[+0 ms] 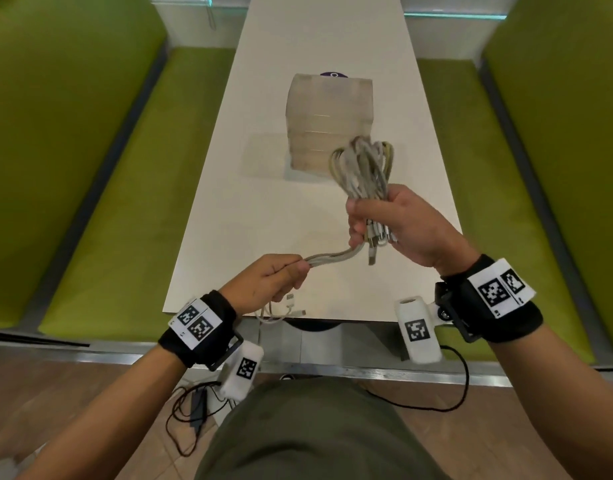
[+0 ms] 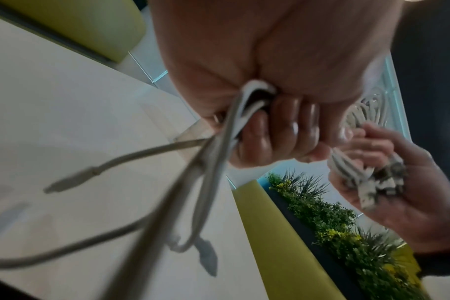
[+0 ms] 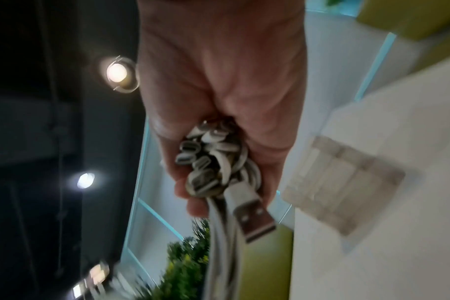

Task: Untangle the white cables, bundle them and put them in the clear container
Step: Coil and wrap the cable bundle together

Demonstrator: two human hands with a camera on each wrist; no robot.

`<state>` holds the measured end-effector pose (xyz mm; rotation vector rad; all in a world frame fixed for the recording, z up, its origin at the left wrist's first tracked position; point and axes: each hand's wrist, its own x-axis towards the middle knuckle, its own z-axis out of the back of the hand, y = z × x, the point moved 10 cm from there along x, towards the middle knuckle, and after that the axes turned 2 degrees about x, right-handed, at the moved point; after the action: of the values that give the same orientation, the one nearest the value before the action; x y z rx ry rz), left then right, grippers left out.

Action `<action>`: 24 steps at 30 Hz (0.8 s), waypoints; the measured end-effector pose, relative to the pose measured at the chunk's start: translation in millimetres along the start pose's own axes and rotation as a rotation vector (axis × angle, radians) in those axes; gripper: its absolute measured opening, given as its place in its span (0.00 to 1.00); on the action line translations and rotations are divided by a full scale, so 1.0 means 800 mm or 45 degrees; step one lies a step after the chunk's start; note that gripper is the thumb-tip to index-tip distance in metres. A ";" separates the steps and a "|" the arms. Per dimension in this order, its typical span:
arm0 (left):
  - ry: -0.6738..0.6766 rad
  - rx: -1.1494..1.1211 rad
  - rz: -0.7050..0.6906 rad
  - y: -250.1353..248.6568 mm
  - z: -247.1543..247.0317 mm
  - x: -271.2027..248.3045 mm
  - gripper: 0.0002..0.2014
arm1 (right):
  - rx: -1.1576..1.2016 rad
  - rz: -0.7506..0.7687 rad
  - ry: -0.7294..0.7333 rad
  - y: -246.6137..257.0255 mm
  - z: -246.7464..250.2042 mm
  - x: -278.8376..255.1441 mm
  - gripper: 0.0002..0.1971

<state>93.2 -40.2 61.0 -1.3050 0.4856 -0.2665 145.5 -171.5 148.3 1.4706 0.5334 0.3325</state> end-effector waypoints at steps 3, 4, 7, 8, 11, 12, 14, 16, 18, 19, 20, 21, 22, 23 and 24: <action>0.060 0.103 -0.026 -0.012 -0.006 -0.002 0.18 | -0.510 -0.095 0.198 -0.013 -0.013 0.000 0.17; 0.080 0.140 -0.037 -0.017 -0.011 -0.003 0.18 | -0.610 -0.146 0.264 -0.020 -0.019 0.000 0.18; 0.103 0.230 -0.086 -0.028 -0.020 -0.002 0.17 | -0.802 -0.304 0.432 -0.043 -0.030 -0.003 0.12; 0.092 0.255 -0.096 -0.029 -0.021 -0.001 0.16 | -0.828 -0.345 0.485 -0.049 -0.033 -0.004 0.09; 0.006 0.290 -0.124 -0.032 -0.019 0.004 0.15 | -0.857 -0.458 0.618 -0.060 -0.041 -0.010 0.09; -0.024 0.281 -0.129 -0.033 -0.018 0.006 0.16 | -0.864 -0.487 0.628 -0.063 -0.041 -0.010 0.10; -0.048 0.219 -0.135 -0.033 -0.020 0.007 0.14 | -0.919 -0.507 0.607 -0.068 -0.038 -0.008 0.12; -0.044 0.123 -0.112 -0.031 -0.023 0.009 0.13 | -0.981 -0.490 0.540 -0.071 -0.033 -0.003 0.12; -0.025 0.002 -0.066 -0.028 -0.024 0.012 0.14 | -0.953 -0.462 0.494 -0.074 -0.032 0.000 0.11; 0.001 -0.026 -0.036 -0.026 -0.025 0.013 0.14 | -0.921 -0.455 0.493 -0.077 -0.031 0.001 0.11; 0.044 -0.025 -0.001 -0.022 -0.027 0.014 0.15 | -0.893 -0.458 0.502 -0.080 -0.032 0.000 0.11; 0.094 -0.002 0.040 -0.020 -0.028 0.013 0.16 | -0.871 -0.461 0.522 -0.082 -0.033 -0.003 0.10; 0.134 0.024 0.089 -0.015 -0.027 0.012 0.17 | -0.865 -0.461 0.547 -0.085 -0.035 -0.005 0.09; 0.151 0.051 0.141 -0.011 -0.021 0.010 0.18 | -0.876 -0.456 0.572 -0.085 -0.038 -0.008 0.08; 0.147 0.075 0.189 -0.006 -0.012 0.009 0.19 | -0.897 -0.448 0.592 -0.086 -0.039 -0.010 0.06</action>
<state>95.3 -53.4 62.6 -1.1943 0.6649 -0.2310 114.9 -154.9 80.9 0.5973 0.9205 0.5205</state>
